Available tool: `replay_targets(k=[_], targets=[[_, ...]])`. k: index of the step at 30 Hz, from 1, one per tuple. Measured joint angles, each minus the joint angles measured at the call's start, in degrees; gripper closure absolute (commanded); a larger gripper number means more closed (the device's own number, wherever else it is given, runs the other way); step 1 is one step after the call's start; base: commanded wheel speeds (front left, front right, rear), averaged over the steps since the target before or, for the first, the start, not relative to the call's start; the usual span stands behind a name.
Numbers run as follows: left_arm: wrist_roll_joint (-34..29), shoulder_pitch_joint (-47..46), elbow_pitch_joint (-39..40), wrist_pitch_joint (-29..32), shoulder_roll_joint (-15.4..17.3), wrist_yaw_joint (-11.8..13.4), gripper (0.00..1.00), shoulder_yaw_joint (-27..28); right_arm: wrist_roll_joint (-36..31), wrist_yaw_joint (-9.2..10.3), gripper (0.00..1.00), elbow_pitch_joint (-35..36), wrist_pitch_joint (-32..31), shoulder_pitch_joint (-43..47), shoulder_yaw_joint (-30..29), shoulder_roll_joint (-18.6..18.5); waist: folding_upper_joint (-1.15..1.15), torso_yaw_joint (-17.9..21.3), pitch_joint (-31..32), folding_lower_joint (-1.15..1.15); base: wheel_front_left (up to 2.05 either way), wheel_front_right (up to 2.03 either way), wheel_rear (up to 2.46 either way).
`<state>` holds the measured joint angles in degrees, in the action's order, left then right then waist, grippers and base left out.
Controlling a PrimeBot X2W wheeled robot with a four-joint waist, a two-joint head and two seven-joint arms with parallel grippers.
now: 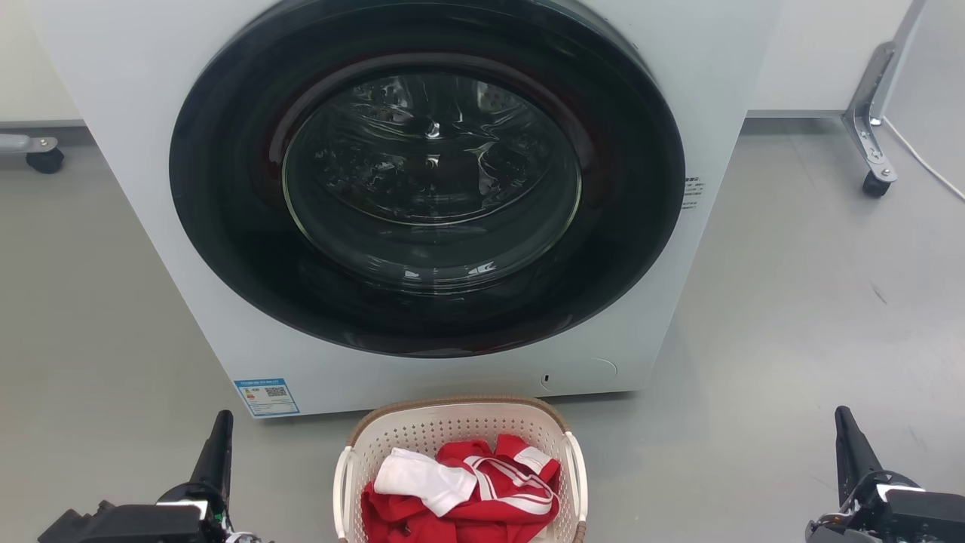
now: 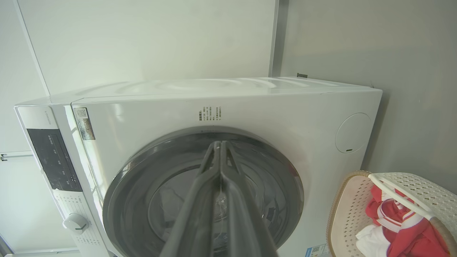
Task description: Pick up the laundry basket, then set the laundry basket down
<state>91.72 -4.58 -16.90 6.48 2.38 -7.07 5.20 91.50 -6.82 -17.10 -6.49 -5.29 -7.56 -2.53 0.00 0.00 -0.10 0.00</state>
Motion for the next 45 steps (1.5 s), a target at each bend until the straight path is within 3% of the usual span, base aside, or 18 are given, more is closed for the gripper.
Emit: replay_targets(k=[45], targets=[[0.00,0.00,-0.02,0.00,-0.01,0.00,1.00,-0.01,0.01,-0.01,1.00,0.00,0.00,0.00,0.00,0.01,0.00,0.00,0.00,0.00,0.00,0.00,0.00]])
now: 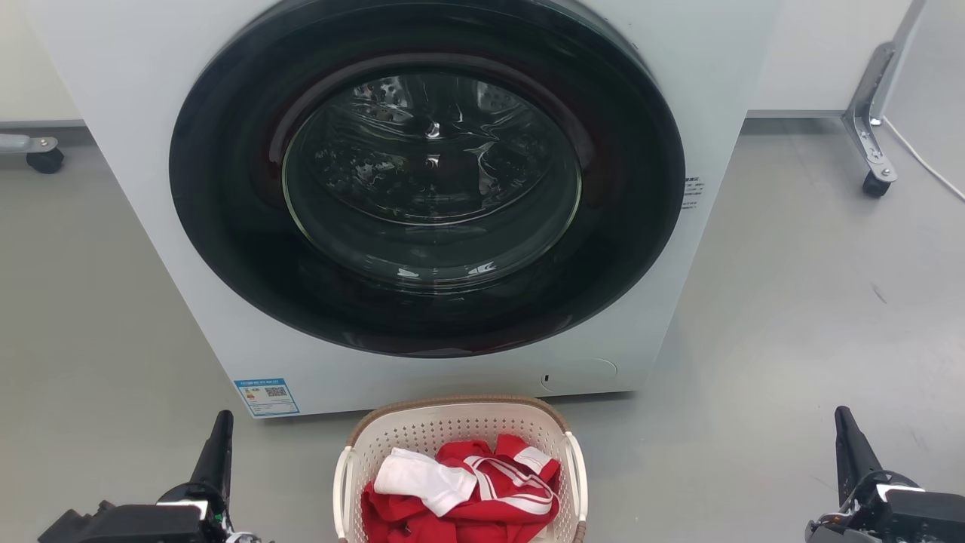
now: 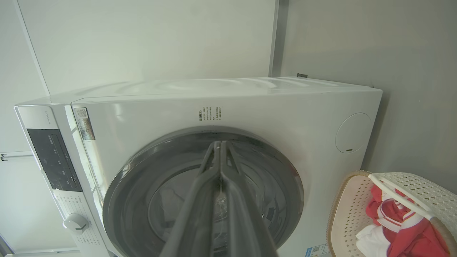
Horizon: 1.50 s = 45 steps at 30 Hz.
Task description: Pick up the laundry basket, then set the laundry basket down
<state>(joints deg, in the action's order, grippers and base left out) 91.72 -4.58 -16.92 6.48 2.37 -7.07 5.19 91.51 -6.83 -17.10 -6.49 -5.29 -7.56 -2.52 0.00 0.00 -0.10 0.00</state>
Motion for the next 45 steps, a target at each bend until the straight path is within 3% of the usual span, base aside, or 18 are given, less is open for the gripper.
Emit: replay_targets(k=[45], targets=[[0.00,0.00,0.02,0.00,-0.01,0.00,1.00,0.00,0.00,0.00,1.00,0.01,0.00,0.00,0.01,0.01,0.00,0.00,-0.01,0.00,0.00,0.00,0.00]])
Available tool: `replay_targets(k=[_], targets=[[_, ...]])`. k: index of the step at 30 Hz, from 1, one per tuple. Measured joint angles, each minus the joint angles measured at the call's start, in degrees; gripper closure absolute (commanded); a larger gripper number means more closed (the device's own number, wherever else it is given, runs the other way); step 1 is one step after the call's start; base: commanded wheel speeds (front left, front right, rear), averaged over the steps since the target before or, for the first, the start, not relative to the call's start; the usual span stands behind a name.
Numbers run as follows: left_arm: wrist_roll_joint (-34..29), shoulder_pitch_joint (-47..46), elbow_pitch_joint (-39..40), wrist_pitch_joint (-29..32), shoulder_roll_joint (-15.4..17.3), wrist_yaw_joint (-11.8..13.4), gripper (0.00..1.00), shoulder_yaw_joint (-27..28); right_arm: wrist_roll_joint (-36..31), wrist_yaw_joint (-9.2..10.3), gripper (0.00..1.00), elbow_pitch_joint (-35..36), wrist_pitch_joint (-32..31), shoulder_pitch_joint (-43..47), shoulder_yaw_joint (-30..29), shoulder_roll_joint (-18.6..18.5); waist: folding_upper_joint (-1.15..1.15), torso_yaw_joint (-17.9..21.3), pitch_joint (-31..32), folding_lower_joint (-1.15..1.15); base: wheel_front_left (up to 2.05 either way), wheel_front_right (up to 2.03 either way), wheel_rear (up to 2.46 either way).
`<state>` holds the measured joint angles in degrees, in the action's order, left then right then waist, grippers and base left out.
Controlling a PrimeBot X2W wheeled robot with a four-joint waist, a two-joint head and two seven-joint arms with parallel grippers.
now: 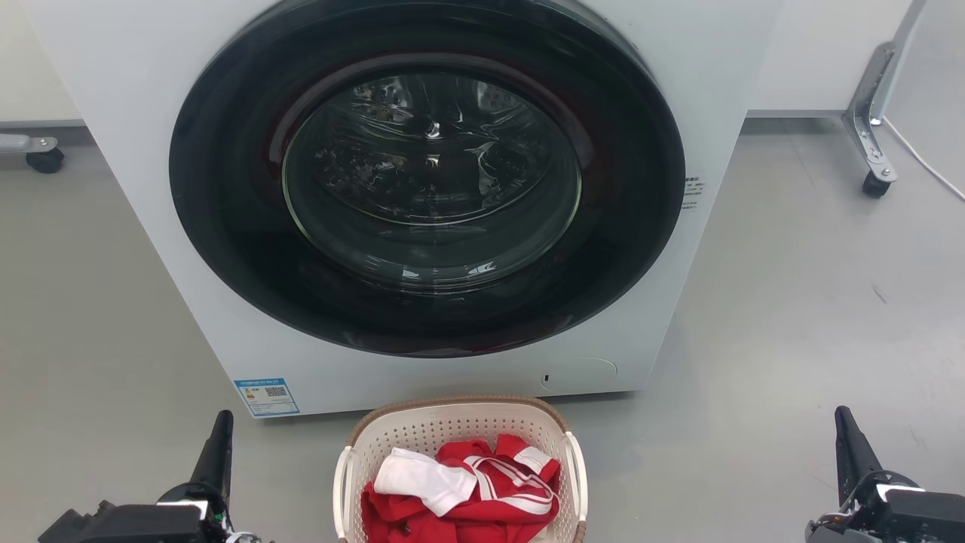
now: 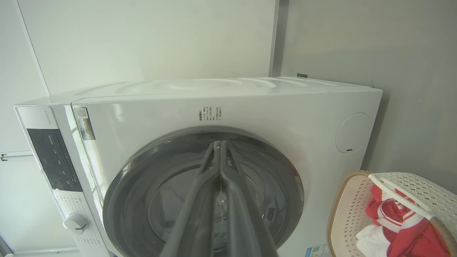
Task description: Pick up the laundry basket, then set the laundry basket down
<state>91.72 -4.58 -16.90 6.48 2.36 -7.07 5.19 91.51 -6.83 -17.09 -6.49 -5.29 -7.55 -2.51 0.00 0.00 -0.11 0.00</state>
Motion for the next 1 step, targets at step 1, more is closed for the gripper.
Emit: replay_targets(k=[1], targets=[[0.00,0.00,0.00,0.00,0.00,0.00,1.00,0.00,0.00,0.00,1.00,0.00,0.00,0.00,0.00,0.00,0.00,0.00,0.00,0.00,0.00,0.00,0.00]])
